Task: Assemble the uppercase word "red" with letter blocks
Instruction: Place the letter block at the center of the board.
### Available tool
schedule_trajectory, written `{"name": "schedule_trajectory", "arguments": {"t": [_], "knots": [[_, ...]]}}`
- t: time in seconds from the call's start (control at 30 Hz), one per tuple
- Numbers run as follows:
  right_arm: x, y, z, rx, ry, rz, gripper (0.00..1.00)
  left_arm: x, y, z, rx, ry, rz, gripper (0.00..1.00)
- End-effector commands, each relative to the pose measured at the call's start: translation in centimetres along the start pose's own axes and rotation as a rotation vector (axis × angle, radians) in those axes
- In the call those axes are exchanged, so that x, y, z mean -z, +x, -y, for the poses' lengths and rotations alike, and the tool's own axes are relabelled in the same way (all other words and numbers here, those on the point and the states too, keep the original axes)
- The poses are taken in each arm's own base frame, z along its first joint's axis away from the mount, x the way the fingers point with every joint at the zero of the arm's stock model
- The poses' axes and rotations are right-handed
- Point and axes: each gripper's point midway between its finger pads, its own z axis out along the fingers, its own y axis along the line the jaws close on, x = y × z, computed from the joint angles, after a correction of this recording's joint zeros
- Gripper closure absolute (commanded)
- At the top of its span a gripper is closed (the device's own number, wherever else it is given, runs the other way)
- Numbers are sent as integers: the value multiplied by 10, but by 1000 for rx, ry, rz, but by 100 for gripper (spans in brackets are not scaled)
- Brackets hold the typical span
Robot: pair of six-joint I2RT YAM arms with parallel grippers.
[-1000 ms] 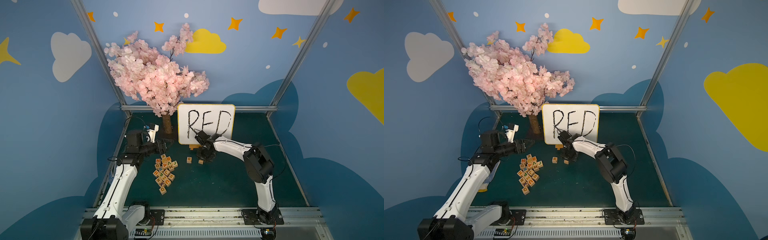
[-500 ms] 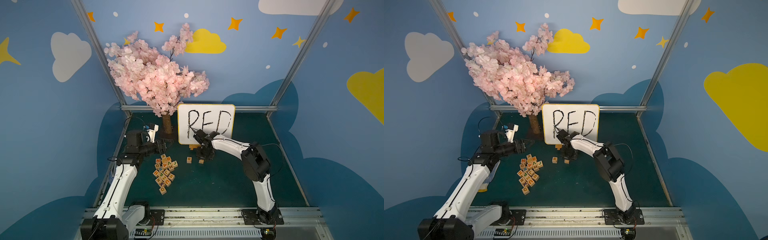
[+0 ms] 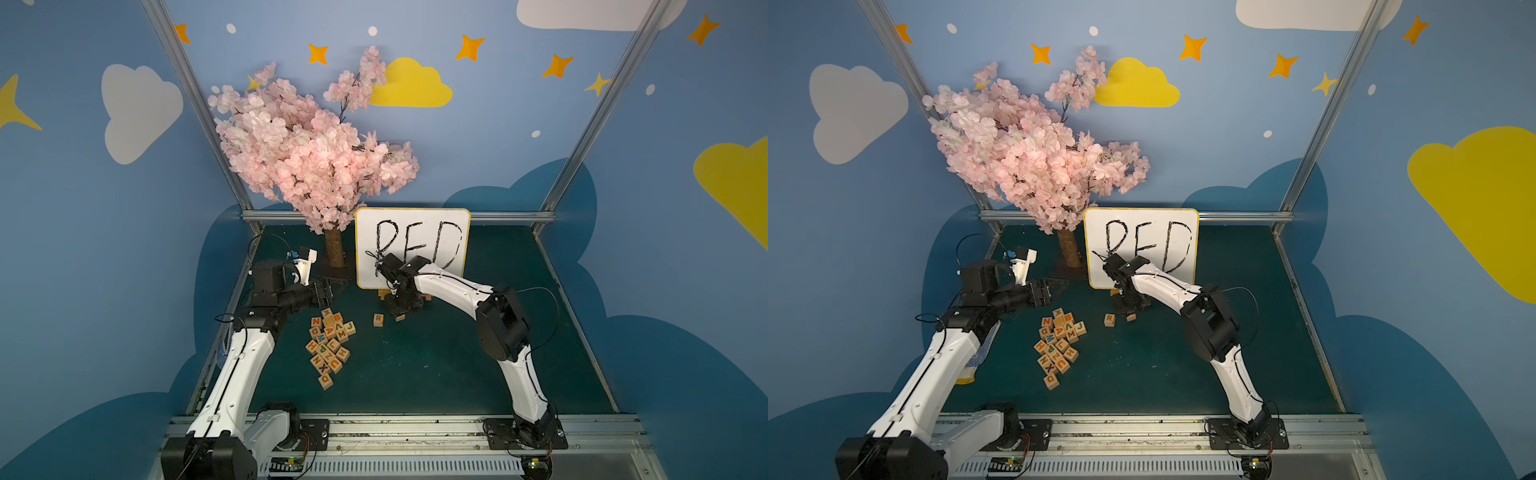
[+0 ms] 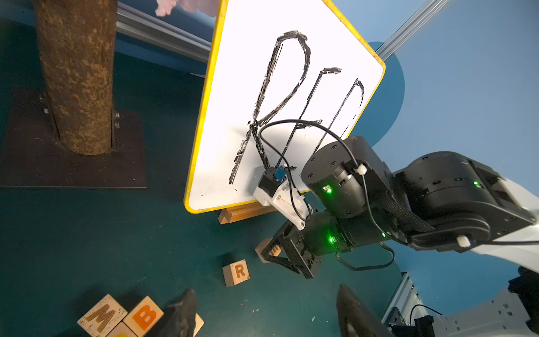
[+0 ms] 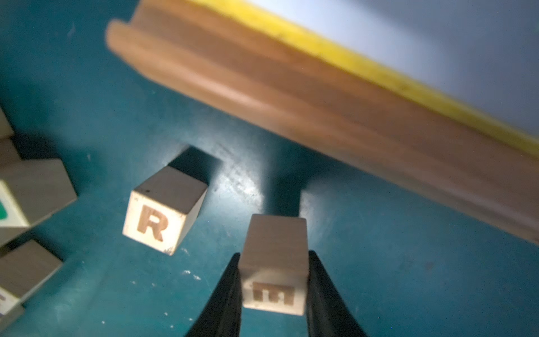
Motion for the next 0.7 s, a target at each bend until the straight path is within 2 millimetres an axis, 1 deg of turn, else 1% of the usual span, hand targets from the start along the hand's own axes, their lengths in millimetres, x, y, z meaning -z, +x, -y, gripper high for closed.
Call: {"name": "schedule_trajectory", "arguments": {"t": [0.0, 0.1, 0.2, 0.27, 0.4, 0.6, 0.67], "knots": [[-2, 7, -8, 189, 4, -9, 75, 2, 2, 1, -7, 6, 6, 26], [-1, 10, -6, 296, 31, -10, 76, 2, 2, 1, -8, 6, 7, 26], [-1, 12, 2, 385, 68, -6, 76, 2, 2, 1, -9, 4, 7, 26], [0, 13, 10, 422, 106, -10, 77, 3, 2, 1, -10, 3, 7, 26], [0, 14, 18, 465, 114, -21, 78, 3, 2, 1, -11, 0, 9, 26], [0, 14, 16, 513, 93, -9, 76, 2, 2, 0, -9, 0, 5, 26], [-1, 14, 16, 523, 95, -11, 74, 2, 2, -1, -9, -4, 6, 26]]}}
